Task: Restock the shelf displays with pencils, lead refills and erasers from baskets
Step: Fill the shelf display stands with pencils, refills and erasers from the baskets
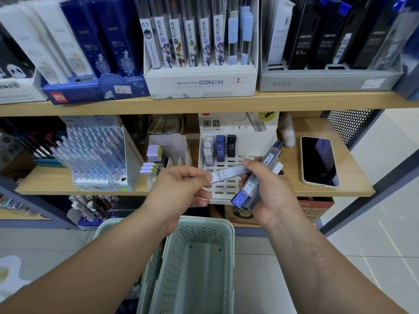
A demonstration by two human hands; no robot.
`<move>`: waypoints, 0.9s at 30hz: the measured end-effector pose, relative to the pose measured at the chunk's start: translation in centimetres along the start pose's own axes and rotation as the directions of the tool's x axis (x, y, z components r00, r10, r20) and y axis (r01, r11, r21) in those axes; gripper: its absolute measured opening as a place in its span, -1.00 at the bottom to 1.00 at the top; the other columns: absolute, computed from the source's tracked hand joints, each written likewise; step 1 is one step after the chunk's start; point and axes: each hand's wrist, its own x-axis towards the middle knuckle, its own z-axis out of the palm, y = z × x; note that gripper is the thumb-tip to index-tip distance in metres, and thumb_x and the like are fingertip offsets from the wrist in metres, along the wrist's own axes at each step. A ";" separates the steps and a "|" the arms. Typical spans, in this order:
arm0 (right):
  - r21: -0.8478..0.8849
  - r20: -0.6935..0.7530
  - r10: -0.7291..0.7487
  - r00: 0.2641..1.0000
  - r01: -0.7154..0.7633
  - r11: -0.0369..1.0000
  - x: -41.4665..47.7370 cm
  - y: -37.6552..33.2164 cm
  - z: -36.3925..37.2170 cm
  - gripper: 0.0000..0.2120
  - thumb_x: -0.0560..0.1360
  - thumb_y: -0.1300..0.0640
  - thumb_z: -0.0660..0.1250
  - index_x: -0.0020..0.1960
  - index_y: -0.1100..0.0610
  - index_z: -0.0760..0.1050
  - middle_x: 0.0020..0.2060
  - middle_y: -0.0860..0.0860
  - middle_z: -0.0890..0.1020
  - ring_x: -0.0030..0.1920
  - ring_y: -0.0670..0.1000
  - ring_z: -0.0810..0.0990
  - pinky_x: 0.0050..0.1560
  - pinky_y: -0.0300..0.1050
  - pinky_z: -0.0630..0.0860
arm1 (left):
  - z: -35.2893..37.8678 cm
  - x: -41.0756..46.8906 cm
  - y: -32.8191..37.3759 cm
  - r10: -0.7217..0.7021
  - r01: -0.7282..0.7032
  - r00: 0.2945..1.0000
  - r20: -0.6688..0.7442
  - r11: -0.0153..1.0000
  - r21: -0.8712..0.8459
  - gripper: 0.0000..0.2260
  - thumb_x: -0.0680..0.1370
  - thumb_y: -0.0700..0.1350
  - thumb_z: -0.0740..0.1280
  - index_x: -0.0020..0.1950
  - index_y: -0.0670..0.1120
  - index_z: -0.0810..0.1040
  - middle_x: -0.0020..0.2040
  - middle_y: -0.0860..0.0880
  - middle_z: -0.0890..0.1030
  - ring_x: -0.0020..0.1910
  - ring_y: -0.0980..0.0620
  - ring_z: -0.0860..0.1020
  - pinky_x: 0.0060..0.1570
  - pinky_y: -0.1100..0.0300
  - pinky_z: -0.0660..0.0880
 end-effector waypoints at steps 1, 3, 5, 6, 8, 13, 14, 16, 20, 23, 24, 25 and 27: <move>-0.001 0.005 0.001 1.000 -0.001 1.000 0.0 0.0 0.0 -0.84 0.44 0.25 0.53 -0.16 0.06 0.57 -0.29 0.03 0.61 -0.35 -0.05 0.58 -0.39 -0.14 0.53 | 0.1 0.0 0.0 -0.012 0.013 1.000 0.014 1.000 -0.027 -0.97 0.53 -0.28 0.44 -0.11 -0.21 0.66 -0.30 -0.12 0.66 -0.37 0.00 0.63 -0.41 0.21 0.57; 0.000 0.014 0.014 1.000 -0.014 1.000 -0.1 0.0 0.1 -0.87 0.44 0.25 0.52 -0.13 0.11 0.58 -0.30 0.05 0.61 -0.40 -0.05 0.58 -0.41 -0.15 0.54 | 0.1 0.3 0.4 -0.021 0.022 1.000 0.009 0.996 -0.084 -0.99 0.52 -0.29 0.43 -0.09 -0.23 0.65 -0.27 -0.16 0.68 -0.36 0.00 0.65 -0.40 0.22 0.58; -0.004 0.010 0.027 1.000 -0.027 1.000 -0.2 -0.1 0.1 -0.86 0.44 0.24 0.53 -0.09 0.14 0.58 -0.34 0.04 0.60 -0.45 -0.05 0.59 -0.44 -0.14 0.56 | -0.5 0.9 1.0 0.021 -0.024 0.999 -0.033 0.994 -0.104 -0.98 0.52 -0.30 0.42 -0.07 -0.24 0.65 -0.27 -0.19 0.68 -0.37 0.01 0.64 -0.39 0.24 0.59; -0.013 -0.005 0.029 1.000 -0.029 0.999 -0.2 -0.1 0.0 -0.84 0.43 0.23 0.54 -0.07 0.14 0.58 -0.35 0.03 0.60 -0.45 -0.06 0.60 -0.43 -0.12 0.57 | -0.9 1.4 1.3 0.072 -0.078 0.995 -0.068 0.994 -0.080 -0.96 0.53 -0.31 0.41 -0.08 -0.22 0.66 -0.28 -0.18 0.68 -0.36 0.00 0.64 -0.36 0.23 0.60; -0.028 -0.045 0.028 0.999 -0.029 0.999 -0.1 -0.2 -0.3 -0.83 0.44 0.25 0.53 -0.06 0.13 0.56 -0.36 0.02 0.59 -0.48 -0.08 0.59 -0.45 -0.14 0.55 | -1.9 2.6 2.0 0.229 -0.223 0.965 -0.125 0.973 0.066 -0.91 0.54 -0.32 0.41 -0.09 -0.17 0.67 -0.29 -0.13 0.68 -0.32 -0.04 0.64 -0.29 0.18 0.63; -0.005 -0.072 0.038 0.997 -0.038 0.999 0.1 -0.3 -0.7 -0.82 0.45 0.29 0.49 -0.04 0.12 0.55 -0.37 0.01 0.58 -0.47 -0.07 0.57 -0.48 -0.16 0.53 | -3.4 4.6 2.8 0.631 -0.505 0.768 0.106 0.496 0.707 -0.87 0.53 -0.17 0.46 0.05 -0.05 0.72 -0.13 0.05 0.68 -0.16 0.10 0.64 -0.05 0.21 0.57; -0.007 -0.067 0.038 0.997 -0.039 0.999 0.1 -0.3 -0.7 -0.82 0.45 0.29 0.49 -0.04 0.11 0.54 -0.38 0.00 0.58 -0.47 -0.07 0.57 -0.48 -0.17 0.53 | -3.2 4.8 2.8 0.661 -0.542 0.729 0.178 0.397 0.741 -0.86 0.53 -0.16 0.47 0.07 -0.05 0.72 -0.11 0.06 0.66 -0.15 0.14 0.60 -0.03 0.27 0.53; -0.014 -0.052 0.039 0.998 -0.040 0.999 0.1 -0.2 -0.5 -0.81 0.45 0.29 0.50 -0.02 0.12 0.55 -0.39 -0.01 0.59 -0.47 -0.09 0.57 -0.49 -0.18 0.51 | -2.8 5.4 2.8 0.695 -0.607 0.660 0.286 0.269 0.748 -0.86 0.52 -0.17 0.47 0.07 -0.07 0.73 -0.08 0.02 0.68 -0.11 0.14 0.57 0.01 0.27 0.50; -0.028 -0.032 0.036 0.999 -0.037 0.999 0.3 -0.1 -0.7 -0.83 0.45 0.29 0.49 -0.02 0.14 0.56 -0.41 -0.01 0.58 -0.47 -0.09 0.56 -0.50 -0.23 0.49 | -2.0 6.7 2.5 0.673 -0.672 0.587 0.450 0.096 0.735 -0.85 0.51 -0.24 0.47 0.06 -0.13 0.73 -0.03 -0.09 0.71 -0.04 -0.05 0.66 0.03 0.01 0.61; -0.032 -0.023 0.045 0.999 -0.046 0.998 0.5 -0.2 -0.8 -0.84 0.45 0.29 0.49 -0.14 0.11 0.53 -0.43 -0.02 0.57 -0.48 -0.09 0.55 -0.50 -0.22 0.48 | -1.7 7.2 2.6 0.658 -0.677 0.578 0.482 0.057 0.734 -0.84 0.52 -0.24 0.45 0.07 -0.13 0.73 0.00 -0.11 0.71 -0.02 -0.09 0.66 0.02 -0.01 0.61; -0.032 -0.021 0.046 0.999 -0.046 0.998 0.5 -0.2 -0.9 -0.83 0.45 0.29 0.49 -0.16 0.10 0.53 -0.43 -0.01 0.57 -0.48 -0.09 0.55 -0.51 -0.21 0.48 | -1.7 7.3 2.8 0.654 -0.679 0.575 0.492 0.047 0.732 -0.84 0.52 -0.24 0.45 0.08 -0.13 0.73 0.03 -0.11 0.71 0.01 -0.09 0.66 0.06 0.00 0.60; -0.031 -0.019 0.047 0.999 -0.048 0.998 0.6 -0.2 -0.9 -0.83 0.45 0.29 0.50 -0.16 0.10 0.53 -0.42 -0.01 0.57 -0.48 -0.09 0.56 -0.51 -0.21 0.48 | -1.6 7.6 3.0 0.643 -0.685 0.573 0.508 0.034 0.728 -0.84 0.53 -0.24 0.44 0.09 -0.13 0.73 0.06 -0.12 0.70 0.04 -0.09 0.66 0.10 0.03 0.59; -0.030 -0.018 0.049 0.999 -0.050 0.998 0.6 -0.2 -0.8 -0.84 0.44 0.29 0.50 -0.14 0.10 0.55 -0.41 -0.01 0.58 -0.45 -0.08 0.56 -0.50 -0.22 0.48 | -1.6 7.9 3.3 0.614 -0.695 0.572 0.544 0.011 0.719 -0.83 0.54 -0.25 0.43 0.11 -0.14 0.72 0.09 -0.13 0.70 0.07 -0.09 0.65 0.14 0.09 0.56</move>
